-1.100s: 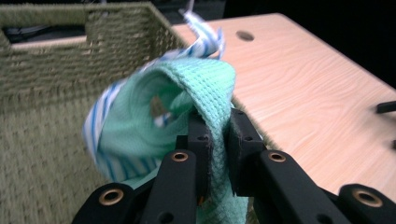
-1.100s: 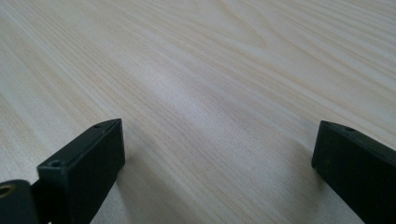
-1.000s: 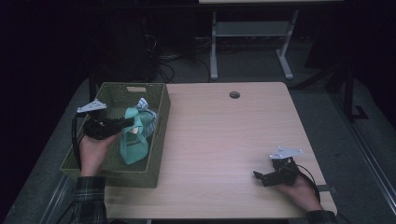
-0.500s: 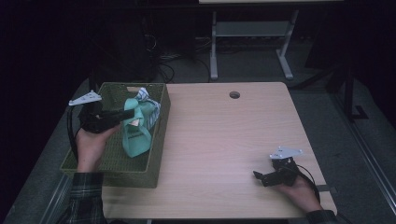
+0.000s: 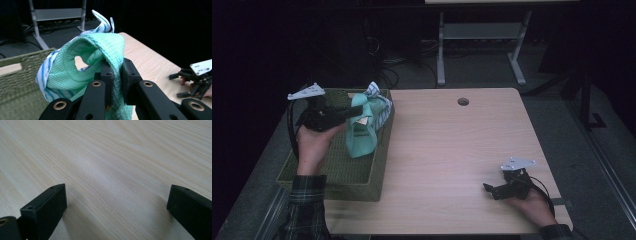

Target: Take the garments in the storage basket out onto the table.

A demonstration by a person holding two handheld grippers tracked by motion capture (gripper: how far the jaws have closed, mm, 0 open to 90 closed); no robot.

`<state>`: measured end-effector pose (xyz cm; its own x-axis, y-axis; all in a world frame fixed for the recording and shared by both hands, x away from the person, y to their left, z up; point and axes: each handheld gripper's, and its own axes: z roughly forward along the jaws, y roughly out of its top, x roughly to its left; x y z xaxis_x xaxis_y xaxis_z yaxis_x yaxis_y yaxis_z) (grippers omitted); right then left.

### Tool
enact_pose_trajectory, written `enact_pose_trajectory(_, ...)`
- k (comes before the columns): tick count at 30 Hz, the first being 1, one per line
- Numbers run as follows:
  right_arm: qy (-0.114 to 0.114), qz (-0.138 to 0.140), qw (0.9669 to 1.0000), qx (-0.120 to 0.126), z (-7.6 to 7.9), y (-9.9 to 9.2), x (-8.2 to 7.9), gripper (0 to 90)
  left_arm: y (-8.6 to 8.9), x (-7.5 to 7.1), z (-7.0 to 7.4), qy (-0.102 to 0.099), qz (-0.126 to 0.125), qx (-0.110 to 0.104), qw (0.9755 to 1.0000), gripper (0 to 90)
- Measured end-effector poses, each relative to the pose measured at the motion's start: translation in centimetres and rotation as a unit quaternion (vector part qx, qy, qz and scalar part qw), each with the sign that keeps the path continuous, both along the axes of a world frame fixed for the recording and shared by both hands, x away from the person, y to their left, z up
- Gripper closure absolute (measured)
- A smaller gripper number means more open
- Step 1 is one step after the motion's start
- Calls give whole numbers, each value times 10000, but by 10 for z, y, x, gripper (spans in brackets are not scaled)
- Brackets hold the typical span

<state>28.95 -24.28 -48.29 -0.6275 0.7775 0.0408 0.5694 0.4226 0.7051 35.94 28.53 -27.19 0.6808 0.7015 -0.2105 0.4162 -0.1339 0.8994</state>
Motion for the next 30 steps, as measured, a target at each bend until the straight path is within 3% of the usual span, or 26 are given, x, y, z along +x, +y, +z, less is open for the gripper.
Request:
enact_pose_trajectory(17,3,3,10000,-4,0,0,0,22,-56,6,26,-278,-615,-119,9976,811)
enact_pose_trajectory(24,-6,14,10000,-10,0,0,0,22,-87,7,24,-305,-893,-185,9954,810)
enact_pose_trajectory(30,8,4,10000,5,0,0,0,22,-119,11,13,-226,-1144,-180,9930,810)
